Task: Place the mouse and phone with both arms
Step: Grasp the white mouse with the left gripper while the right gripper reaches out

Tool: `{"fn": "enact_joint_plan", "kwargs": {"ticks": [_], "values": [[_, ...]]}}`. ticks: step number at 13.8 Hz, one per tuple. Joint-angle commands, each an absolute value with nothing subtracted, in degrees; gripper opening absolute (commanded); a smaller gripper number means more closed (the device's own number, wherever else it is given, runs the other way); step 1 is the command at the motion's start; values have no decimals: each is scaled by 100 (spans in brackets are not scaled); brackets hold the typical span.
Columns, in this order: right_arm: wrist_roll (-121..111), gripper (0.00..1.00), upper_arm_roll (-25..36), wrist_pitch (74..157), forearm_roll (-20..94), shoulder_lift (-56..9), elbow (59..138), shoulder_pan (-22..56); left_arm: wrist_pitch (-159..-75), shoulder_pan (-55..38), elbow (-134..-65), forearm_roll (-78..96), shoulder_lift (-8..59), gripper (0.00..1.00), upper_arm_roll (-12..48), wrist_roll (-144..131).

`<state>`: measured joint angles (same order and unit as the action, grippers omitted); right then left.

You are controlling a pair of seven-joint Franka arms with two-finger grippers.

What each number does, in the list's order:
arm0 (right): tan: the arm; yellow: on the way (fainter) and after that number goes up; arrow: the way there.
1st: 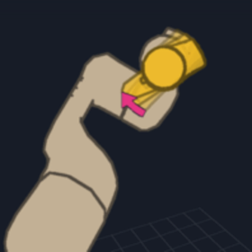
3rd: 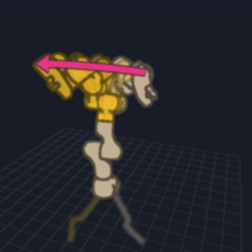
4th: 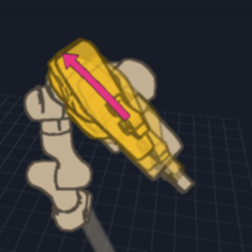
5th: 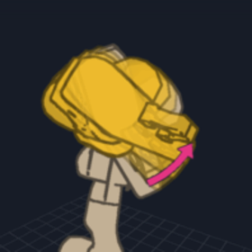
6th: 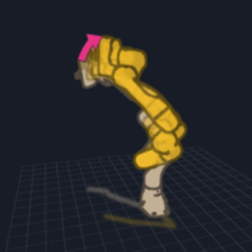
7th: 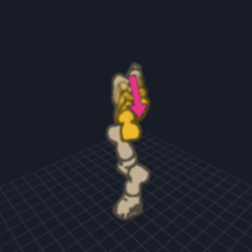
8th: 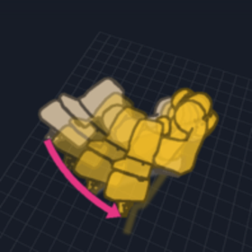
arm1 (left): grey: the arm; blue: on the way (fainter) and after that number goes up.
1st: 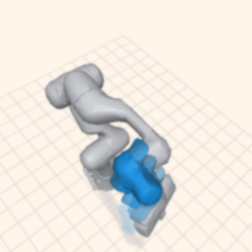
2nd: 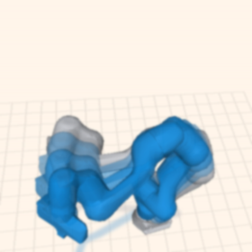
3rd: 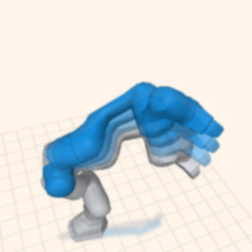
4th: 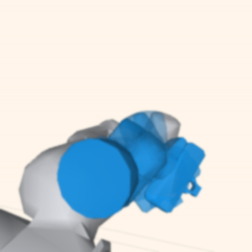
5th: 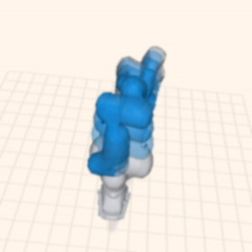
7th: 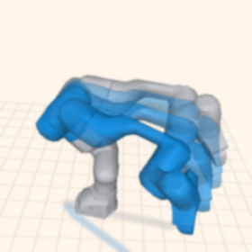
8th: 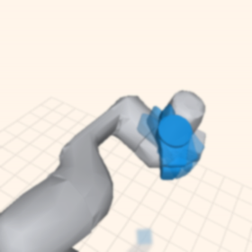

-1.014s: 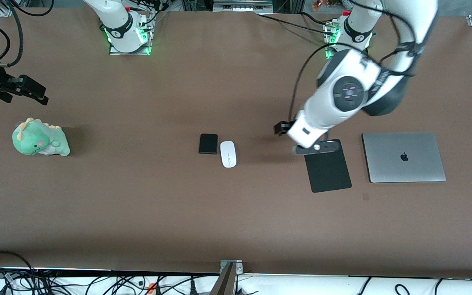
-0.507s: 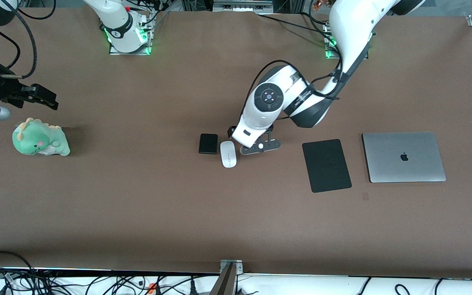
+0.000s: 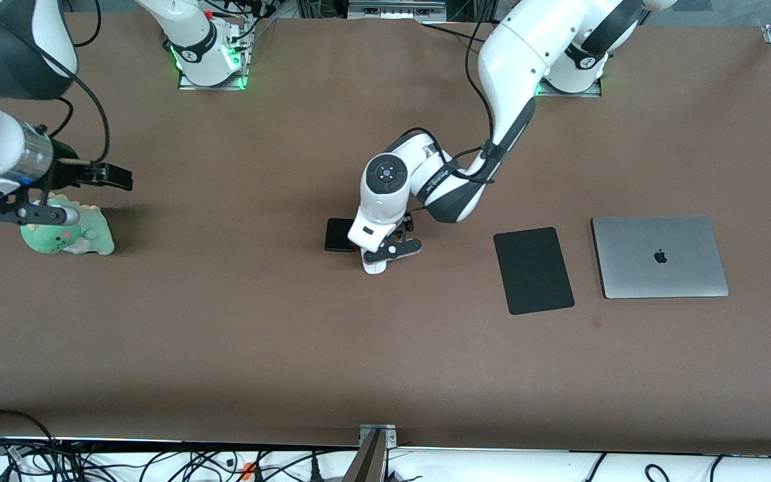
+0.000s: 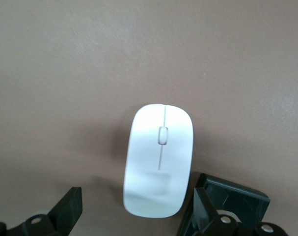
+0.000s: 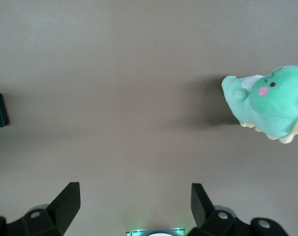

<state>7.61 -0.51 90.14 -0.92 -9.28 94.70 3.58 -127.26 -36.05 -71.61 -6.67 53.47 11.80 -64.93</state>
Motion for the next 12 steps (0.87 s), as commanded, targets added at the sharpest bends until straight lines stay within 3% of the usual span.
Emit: {"fn": "enact_joint_plan", "kwargs": {"ticks": [1,10,12], "values": [[1211,100,-53,9035,-123,-1133,9466,517,-12823,-3656,-6838,-765,5545,100,1099,-6627],[1503,100,-53,9255,-141,-1362,9475,589,-12946,-3700,-6504,-782,5932,100,1090,-6574],[1503,100,-44,9290,-141,-1362,9475,589,-12946,-3700,-6521,-791,5941,89,1090,-6548]]}}
